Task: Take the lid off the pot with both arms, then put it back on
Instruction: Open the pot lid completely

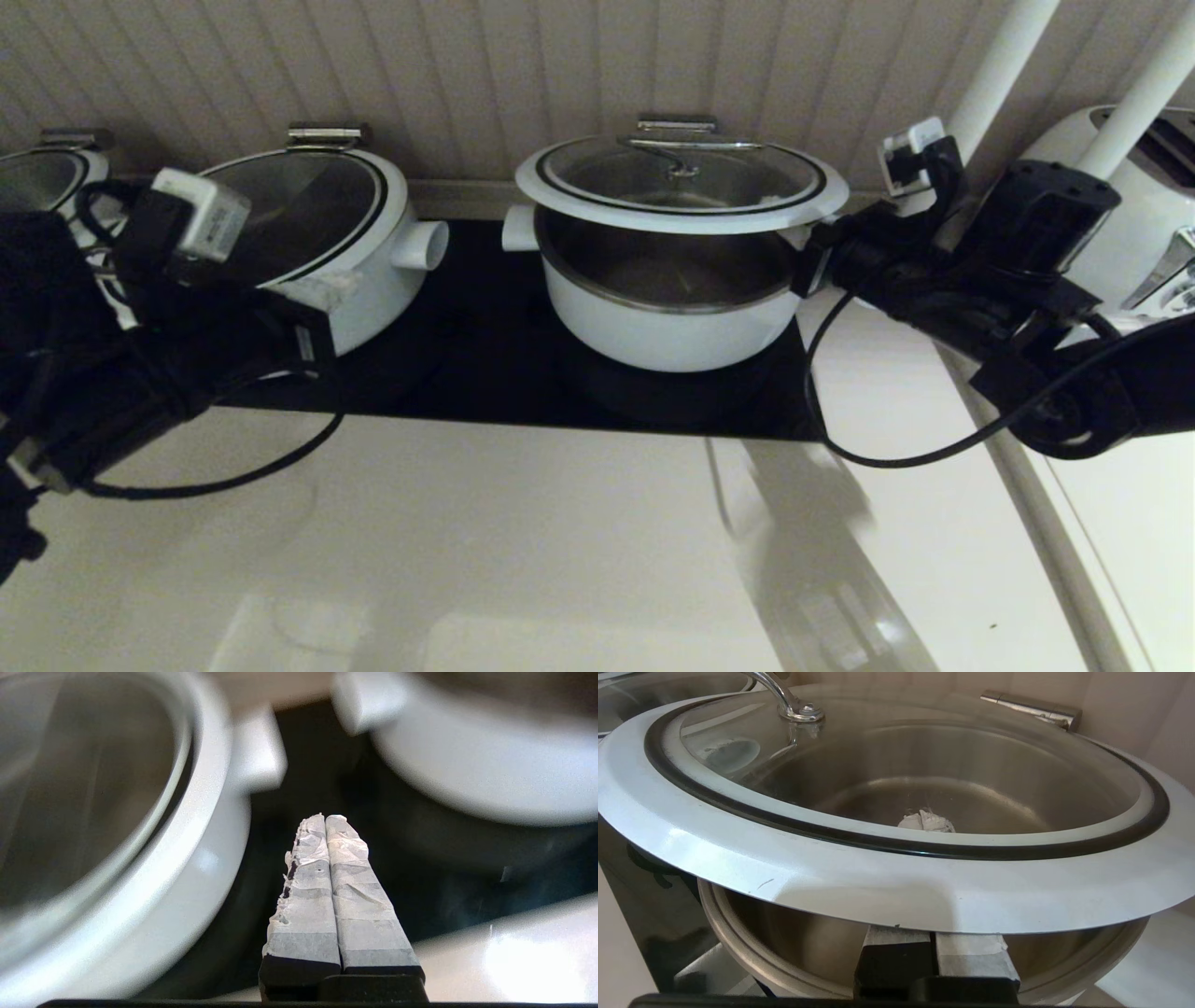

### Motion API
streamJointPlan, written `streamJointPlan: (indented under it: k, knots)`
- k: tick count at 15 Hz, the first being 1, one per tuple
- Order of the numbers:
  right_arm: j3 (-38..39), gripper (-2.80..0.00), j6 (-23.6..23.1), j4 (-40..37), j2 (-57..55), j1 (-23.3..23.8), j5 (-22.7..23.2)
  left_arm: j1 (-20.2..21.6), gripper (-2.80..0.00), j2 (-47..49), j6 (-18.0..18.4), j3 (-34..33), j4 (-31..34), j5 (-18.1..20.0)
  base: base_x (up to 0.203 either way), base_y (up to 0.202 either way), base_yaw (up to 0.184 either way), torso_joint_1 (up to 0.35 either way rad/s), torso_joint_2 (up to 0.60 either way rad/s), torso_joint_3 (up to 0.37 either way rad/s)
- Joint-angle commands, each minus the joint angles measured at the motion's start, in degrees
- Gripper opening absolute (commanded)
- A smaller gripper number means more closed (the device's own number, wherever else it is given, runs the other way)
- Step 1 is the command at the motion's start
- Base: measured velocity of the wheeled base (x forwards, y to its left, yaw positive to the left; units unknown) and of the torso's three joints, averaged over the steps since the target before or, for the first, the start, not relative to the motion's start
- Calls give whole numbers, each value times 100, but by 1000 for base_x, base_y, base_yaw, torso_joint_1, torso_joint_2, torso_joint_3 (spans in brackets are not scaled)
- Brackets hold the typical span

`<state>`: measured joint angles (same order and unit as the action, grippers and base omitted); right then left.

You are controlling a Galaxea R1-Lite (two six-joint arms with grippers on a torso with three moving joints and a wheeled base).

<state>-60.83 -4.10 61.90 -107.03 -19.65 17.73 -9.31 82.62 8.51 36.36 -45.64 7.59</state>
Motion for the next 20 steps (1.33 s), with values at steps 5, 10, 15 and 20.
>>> streamJointPlan:
  k: [5,10,15,20]
  knots:
    - [-78,-280,14,41,33,5,12,667,-280,-1609,-423,-2017,-41,0,0,0,0,0,0,0]
    - [-70,-280,14,103,33,5,20,676,-280,-2152,-534,-2860,-50,8,0,0,0,0,0,0]
    - [-78,-280,14,103,33,5,12,674,-280,-2913,-613,-3629,184,21,0,0,0,0,0,0]
    - [-78,-280,14,103,33,5,12,668,-280,-4390,-622,-3636,1838,28,0,0,0,0,0,0]
